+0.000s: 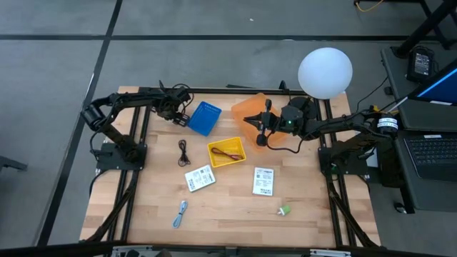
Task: Pick and place items into bin
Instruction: Put the white charger adapter into the blue bin
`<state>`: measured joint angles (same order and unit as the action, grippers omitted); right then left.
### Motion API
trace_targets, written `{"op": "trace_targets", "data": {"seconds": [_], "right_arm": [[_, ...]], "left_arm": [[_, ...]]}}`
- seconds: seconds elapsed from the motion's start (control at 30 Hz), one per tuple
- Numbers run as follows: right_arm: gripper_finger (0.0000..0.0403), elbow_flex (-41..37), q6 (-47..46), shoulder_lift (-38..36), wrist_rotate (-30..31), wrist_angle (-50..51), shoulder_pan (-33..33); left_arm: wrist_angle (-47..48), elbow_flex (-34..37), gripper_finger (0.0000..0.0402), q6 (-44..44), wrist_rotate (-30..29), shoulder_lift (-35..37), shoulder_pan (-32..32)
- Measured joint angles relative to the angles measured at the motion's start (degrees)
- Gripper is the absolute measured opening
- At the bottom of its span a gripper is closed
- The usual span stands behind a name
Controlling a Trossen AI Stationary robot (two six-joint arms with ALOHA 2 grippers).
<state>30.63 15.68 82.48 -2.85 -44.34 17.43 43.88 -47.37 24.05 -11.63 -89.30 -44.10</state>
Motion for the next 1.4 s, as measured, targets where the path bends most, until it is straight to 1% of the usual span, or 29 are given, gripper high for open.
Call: {"op": "trace_targets", "data": {"seconds": [0.13, 0.27, 0.47, 0.63, 0.73, 0.83, 1.03, 1.2, 1.4], "right_arm": [[0.0007, 0.00, 0.00, 0.00, 0.00, -0.02, 0.00], [0.0007, 0.00, 0.00, 0.00, 0.00, -0.01, 0.00], [0.0007, 0.00, 0.00, 0.00, 0.00, -0.02, 0.00], [0.0007, 0.00, 0.00, 0.00, 0.00, -0.11, 0.00], [0.0007, 0.00, 0.00, 0.00, 0.00, -0.13, 0.00], [0.0007, 0.00, 0.02, 0.00, 0.00, -0.13, 0.00], [0.0007, 0.00, 0.02, 0.00, 0.01, -0.13, 0.00], [0.0007, 0.00, 0.02, 0.00, 0.02, -0.13, 0.00], [0.0007, 0.00, 0.02, 0.00, 0.02, -0.13, 0.00]], "left_arm": [[0.02, 0.11, 0.0194, -0.08, -0.19, -0.10, -0.04], [-0.06, 0.75, 0.0194, -0.77, 2.12, -0.30, 0.04], [-0.22, 2.80, 0.0187, -2.28, 1.10, -0.33, 0.01], [-0.33, 3.43, 0.0162, -3.60, 0.65, -0.22, 0.02], [-0.33, 3.45, 0.0136, -3.94, 0.71, -0.22, 0.02], [-0.26, 3.45, 0.0114, -6.41, 0.35, -0.17, 0.02], [-0.24, 3.45, 0.0114, -7.83, 0.36, -0.17, 0.02], [-0.13, 3.47, 0.0115, -11.86, 0.79, 0.15, 0.00], [0.91, 3.54, 0.0115, -13.40, 1.19, 3.51, 0.00]]}}
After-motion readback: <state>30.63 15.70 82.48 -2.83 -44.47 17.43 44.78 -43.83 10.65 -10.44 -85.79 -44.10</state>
